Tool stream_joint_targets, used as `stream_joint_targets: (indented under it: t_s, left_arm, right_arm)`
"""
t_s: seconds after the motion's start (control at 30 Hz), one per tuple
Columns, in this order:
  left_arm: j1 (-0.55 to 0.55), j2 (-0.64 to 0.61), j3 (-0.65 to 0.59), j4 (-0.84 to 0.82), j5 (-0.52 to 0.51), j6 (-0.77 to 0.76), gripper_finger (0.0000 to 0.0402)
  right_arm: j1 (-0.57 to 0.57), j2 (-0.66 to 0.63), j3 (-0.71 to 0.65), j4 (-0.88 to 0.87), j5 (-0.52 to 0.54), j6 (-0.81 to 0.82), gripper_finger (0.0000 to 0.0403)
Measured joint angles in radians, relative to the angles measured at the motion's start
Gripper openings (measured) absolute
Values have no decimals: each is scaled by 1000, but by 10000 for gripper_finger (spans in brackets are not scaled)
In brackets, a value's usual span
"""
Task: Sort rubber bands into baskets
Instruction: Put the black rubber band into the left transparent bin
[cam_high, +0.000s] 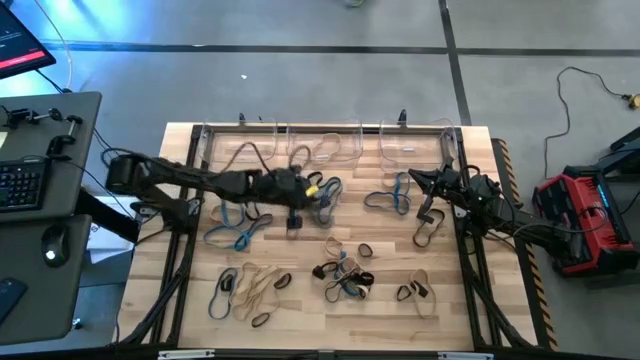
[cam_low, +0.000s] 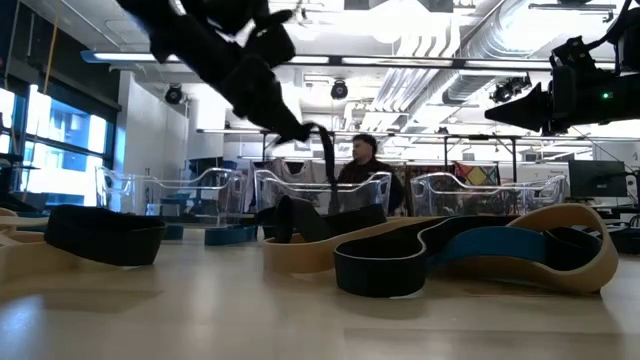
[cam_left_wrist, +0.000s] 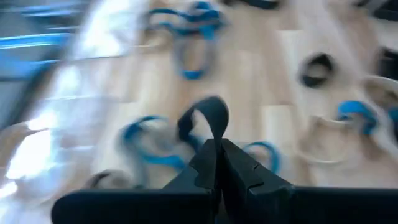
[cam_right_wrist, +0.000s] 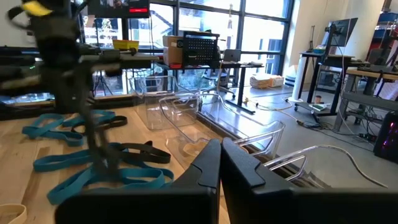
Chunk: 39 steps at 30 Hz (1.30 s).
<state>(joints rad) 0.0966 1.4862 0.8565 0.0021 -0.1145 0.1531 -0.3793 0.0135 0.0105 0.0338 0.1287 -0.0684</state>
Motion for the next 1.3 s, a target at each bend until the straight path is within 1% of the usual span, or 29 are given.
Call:
stream_joint_targets:
  t_s: [0.23,0.37,0.53,0.63,0.87,1.03,1.13,1.3]
  left_arm:
    - [103,-174,18,-57,-126,4,1]
    - [172,-255,18,-70,-233,7,1]
    - [270,-315,18,-103,-344,-8,0]
    - [338,-332,18,-150,-383,-44,0]
    - [524,-321,18,-326,-376,-145,0]
    - [639,-279,17,-360,-276,-152,0]
    - [692,-234,17,-362,-228,-152,0]
    - [741,-148,17,-411,-205,-151,0]
  right_arm:
    - [0,7,0,0,0,0,0]
    - [0,7,0,0,0,0,0]
    - [0,7,0,0,0,0,0]
    - [0,7,0,0,0,0,0]
    - [0,7,0,0,0,0,0]
    - [0,7,0,0,0,0,0]
    - [0,7,0,0,0,0,0]
    - [0,7,0,0,0,0,0]
